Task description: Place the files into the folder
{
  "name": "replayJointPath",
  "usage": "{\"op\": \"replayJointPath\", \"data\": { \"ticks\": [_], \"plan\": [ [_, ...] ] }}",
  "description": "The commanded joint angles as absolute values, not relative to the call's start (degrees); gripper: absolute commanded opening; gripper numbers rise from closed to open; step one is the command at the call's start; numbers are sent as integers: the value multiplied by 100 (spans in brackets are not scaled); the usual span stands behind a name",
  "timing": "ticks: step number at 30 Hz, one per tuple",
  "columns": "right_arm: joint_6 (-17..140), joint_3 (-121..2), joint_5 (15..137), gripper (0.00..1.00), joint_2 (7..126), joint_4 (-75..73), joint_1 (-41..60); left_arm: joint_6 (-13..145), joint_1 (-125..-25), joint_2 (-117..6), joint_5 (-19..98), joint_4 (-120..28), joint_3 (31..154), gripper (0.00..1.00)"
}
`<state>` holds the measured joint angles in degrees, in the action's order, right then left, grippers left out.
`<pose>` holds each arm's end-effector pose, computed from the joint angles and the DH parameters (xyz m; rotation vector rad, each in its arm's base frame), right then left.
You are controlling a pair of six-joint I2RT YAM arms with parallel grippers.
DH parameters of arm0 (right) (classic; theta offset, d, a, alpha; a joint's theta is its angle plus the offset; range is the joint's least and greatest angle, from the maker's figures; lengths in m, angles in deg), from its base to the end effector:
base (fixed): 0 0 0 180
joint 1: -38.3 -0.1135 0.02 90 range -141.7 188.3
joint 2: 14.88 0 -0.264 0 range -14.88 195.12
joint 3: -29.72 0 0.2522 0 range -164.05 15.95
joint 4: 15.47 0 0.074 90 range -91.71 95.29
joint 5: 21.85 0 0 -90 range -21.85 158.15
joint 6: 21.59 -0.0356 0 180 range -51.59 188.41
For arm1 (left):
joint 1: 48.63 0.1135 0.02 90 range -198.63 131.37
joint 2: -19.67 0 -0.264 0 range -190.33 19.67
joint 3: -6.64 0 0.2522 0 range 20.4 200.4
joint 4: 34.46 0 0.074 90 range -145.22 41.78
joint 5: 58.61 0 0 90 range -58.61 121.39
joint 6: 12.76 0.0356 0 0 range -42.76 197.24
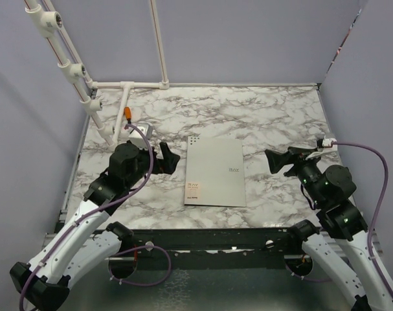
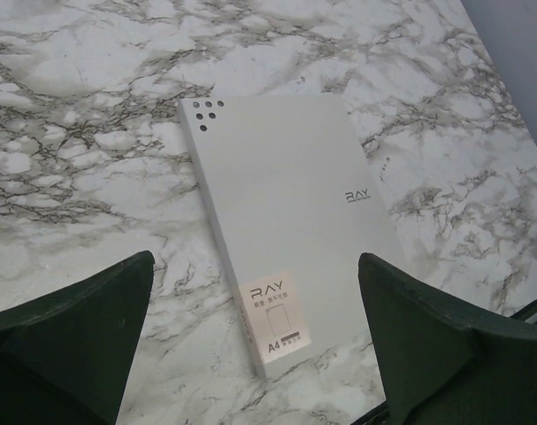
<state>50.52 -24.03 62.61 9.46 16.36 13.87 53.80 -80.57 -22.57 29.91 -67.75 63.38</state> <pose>0.1002 0.0417 0.3415 -0.0175 1.6350 0.4915 0.1468 -0.0905 0.3188 0.1265 1.9448 -0.6262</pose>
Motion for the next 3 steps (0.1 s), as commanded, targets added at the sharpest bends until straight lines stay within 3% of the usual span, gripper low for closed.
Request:
{"op": "replayJointPath", "data": {
  "ticks": [1,3],
  "plan": [
    [5133,-2302,6341,96,833,1526,1362,5641,-8044,-2196,3214,-6792,6369,99],
    [5129,-2298,6347,96,853,1509,1364,5613,-8044,-2168,2824,-6867,6387,99]
  ]
}}
